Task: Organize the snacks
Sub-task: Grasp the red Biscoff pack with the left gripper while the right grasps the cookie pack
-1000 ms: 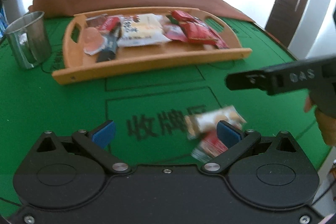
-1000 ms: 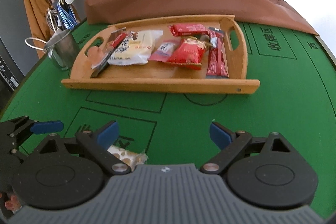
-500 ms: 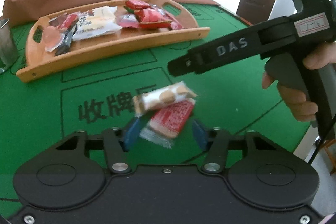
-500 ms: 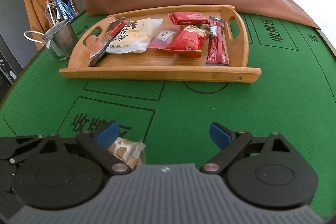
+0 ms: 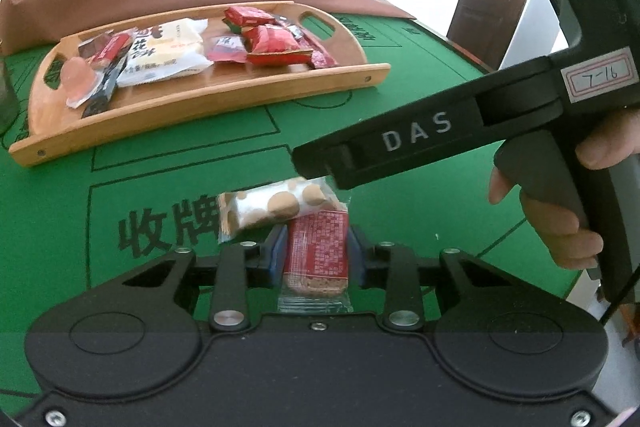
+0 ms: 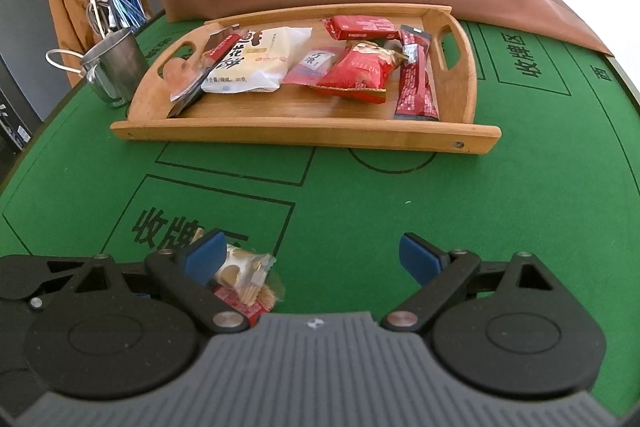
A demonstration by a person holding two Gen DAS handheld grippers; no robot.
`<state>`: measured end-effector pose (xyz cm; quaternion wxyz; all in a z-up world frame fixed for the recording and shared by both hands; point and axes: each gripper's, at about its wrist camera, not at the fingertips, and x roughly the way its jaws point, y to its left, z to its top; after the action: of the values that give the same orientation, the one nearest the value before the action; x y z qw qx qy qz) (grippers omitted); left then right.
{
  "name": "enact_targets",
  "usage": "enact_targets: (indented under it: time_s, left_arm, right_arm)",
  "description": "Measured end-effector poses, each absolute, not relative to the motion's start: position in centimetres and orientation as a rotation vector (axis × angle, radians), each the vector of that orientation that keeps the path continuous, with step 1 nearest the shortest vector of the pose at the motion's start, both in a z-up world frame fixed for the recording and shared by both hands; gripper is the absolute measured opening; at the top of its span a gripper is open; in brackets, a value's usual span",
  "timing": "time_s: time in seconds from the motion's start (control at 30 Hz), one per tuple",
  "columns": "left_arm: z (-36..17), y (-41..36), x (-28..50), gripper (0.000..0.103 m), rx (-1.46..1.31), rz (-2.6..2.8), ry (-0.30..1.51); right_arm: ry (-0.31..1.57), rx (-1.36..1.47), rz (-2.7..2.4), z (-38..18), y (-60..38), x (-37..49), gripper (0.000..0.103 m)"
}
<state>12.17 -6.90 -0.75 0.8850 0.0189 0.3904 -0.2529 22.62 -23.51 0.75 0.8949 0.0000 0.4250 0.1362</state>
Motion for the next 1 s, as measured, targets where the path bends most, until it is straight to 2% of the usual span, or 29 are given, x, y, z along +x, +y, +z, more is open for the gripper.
enact_targets:
  time_s: [0.4, 0.77, 0.9, 1.0]
  left_arm:
    - [-0.7, -1.1, 11.1, 0.031, 0.025, -0.39, 0.817]
    - [-0.3, 2.9, 9.8, 0.031, 0.014, -0.329, 0.818]
    - [-0.4, 3.5, 9.3, 0.031, 0.0, -0.342, 0.821]
    - [-0.4, 3.9, 9.0, 0.031, -0.01, -0.349, 0.82]
  right_arm:
    - [0.9, -0.021, 0.343, -0.2, -20.9, 22.8, 0.097]
    - [0.896, -0.091, 0.507, -0.1, -14.2, 23.5, 0.097]
    - [0.931, -0.133, 0.613, -0.2, -11.0, 23.8, 0.091]
    - [0.964, -0.155, 0.655, -0.5, -9.2, 24.2, 0.083]
